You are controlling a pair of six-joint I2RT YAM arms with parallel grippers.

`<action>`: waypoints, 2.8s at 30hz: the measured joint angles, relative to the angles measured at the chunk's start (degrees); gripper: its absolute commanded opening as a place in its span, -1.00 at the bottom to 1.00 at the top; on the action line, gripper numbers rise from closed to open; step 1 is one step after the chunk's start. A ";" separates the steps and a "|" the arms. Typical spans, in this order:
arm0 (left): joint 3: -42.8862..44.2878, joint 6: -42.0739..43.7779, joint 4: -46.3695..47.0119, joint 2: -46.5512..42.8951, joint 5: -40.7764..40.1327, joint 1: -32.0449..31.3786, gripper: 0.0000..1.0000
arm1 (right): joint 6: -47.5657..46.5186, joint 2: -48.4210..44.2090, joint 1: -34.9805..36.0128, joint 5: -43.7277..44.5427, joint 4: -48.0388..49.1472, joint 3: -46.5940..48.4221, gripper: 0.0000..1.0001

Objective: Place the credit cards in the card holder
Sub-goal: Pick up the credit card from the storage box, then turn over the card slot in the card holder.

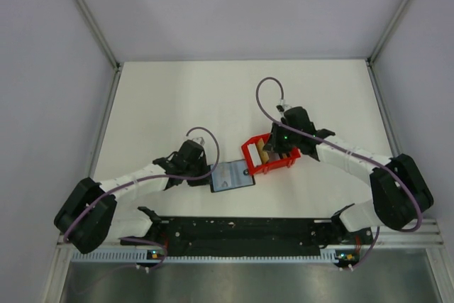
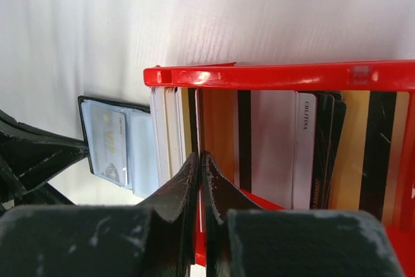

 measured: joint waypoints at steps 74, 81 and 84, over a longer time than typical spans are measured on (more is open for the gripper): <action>0.09 0.24 -2.25 -2.25 -0.04 -0.02 -1.00 | -15.02 -9.27 -11.45 13.53 -13.86 2.03 -1.00; 0.13 0.22 -3.63 -6.60 0.35 -0.02 -1.00 | -7.63 -18.45 -6.73 10.29 -12.94 2.05 -1.00; 0.46 0.17 -3.91 -7.61 0.83 -0.02 -1.00 | -3.52 -19.30 0.04 11.41 -11.89 2.03 -1.00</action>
